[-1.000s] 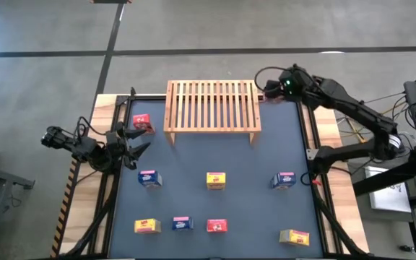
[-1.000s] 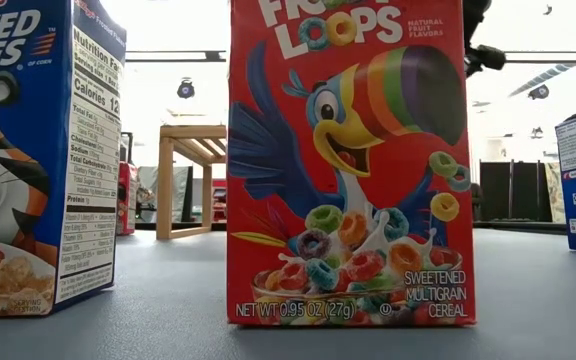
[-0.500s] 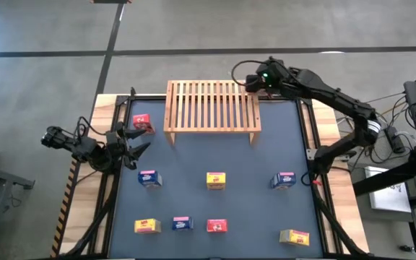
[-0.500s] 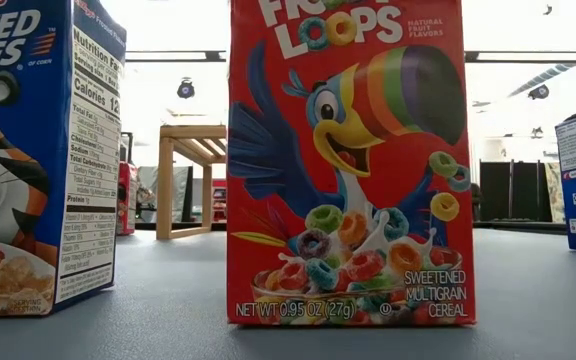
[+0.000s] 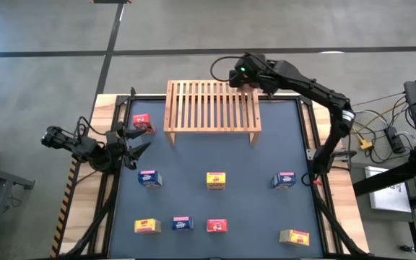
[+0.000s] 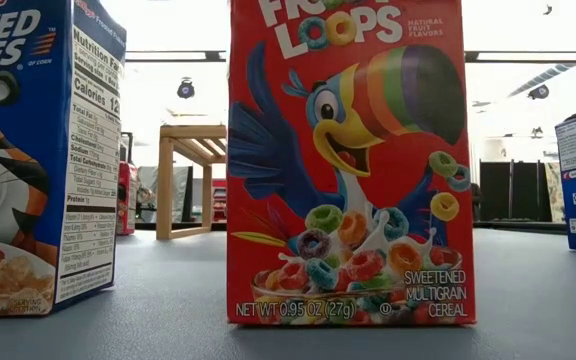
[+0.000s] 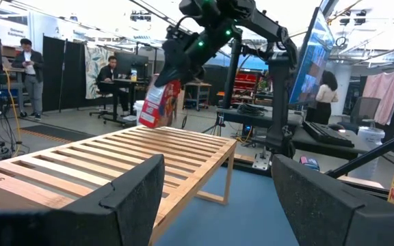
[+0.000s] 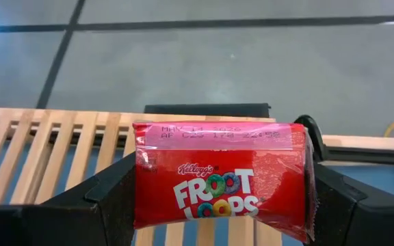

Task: Stack cereal on shelf
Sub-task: Put the top right red cereal box on the shelf

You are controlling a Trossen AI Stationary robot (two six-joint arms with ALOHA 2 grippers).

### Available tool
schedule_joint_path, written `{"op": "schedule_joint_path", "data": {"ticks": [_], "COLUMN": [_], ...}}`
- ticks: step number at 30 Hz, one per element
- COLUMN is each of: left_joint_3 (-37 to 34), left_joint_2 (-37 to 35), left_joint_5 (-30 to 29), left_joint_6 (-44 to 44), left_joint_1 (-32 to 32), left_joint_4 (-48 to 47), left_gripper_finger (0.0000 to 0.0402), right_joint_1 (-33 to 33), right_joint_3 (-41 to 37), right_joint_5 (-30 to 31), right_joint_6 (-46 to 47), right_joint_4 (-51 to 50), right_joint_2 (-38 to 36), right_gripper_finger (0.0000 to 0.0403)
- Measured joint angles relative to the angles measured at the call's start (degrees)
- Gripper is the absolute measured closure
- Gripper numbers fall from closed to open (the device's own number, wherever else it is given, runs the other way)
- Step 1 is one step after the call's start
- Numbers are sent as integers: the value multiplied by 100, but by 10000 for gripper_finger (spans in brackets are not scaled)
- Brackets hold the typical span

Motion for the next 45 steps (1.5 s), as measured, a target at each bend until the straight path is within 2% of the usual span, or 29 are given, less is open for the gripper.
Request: {"op": "schedule_joint_path", "data": {"ticks": [6,13,26,45], "left_joint_3": [0,0,0,0], "left_joint_2": [2,0,0,0], "left_joint_5": [-1,-1,1,1], "left_joint_6": [-1,1,-1,1], "left_joint_1": [0,-1,-2,0], "left_joint_4": [0,0,0,0], "left_gripper_finger": [148,148,148,148], "right_joint_1": [0,15,13,-118], "right_joint_3": [965,1524,1590,1581], "right_joint_5": [0,-65,-68,-527], "right_joint_6": [307,536,576,176], "right_joint_4": [-916,-1351,-1447,-1402], "right_joint_2": [585,975,1064,966], "right_gripper_finger": [118,118,117,117]}}
